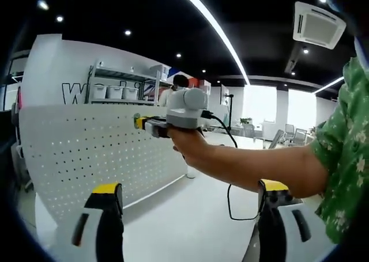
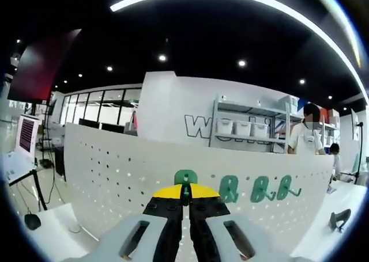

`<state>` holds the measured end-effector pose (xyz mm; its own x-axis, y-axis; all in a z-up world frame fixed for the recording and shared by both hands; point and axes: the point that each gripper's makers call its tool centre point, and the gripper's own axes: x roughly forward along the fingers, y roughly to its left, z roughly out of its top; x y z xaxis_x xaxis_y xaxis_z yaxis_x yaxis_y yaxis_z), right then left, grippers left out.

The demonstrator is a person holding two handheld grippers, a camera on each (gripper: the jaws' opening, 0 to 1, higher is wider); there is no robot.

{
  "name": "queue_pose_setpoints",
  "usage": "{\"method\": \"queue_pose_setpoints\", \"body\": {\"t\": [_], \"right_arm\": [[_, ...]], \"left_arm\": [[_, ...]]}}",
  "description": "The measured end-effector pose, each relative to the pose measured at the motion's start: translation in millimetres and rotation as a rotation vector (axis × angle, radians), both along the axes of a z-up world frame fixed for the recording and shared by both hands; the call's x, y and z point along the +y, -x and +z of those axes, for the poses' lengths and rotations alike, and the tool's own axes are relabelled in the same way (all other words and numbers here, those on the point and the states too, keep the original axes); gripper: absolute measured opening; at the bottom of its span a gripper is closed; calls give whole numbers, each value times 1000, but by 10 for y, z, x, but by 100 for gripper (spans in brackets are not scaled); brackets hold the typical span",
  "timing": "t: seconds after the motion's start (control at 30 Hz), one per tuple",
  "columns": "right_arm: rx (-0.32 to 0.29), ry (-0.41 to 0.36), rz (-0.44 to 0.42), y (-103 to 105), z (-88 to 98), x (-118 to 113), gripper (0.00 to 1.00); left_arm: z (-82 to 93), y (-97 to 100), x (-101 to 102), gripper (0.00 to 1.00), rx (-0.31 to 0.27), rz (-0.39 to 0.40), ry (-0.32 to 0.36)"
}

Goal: Insert the hook assembly into the mounting plate slot until the hook locks in place.

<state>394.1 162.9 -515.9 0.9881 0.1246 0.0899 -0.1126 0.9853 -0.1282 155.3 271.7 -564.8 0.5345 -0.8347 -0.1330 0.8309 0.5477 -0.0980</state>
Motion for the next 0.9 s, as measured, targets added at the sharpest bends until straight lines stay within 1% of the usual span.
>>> {"method": "queue_pose_setpoints", "body": {"t": [0.43,0.9], "right_arm": [[-4,-12,-16,-158,9,-29,1],[-3,-6,-23,-227,-13,-35,1]], "left_arm": [[-69,-78,23,100,18,4,5],[-107,-112,41,99,28,2,4]]}}
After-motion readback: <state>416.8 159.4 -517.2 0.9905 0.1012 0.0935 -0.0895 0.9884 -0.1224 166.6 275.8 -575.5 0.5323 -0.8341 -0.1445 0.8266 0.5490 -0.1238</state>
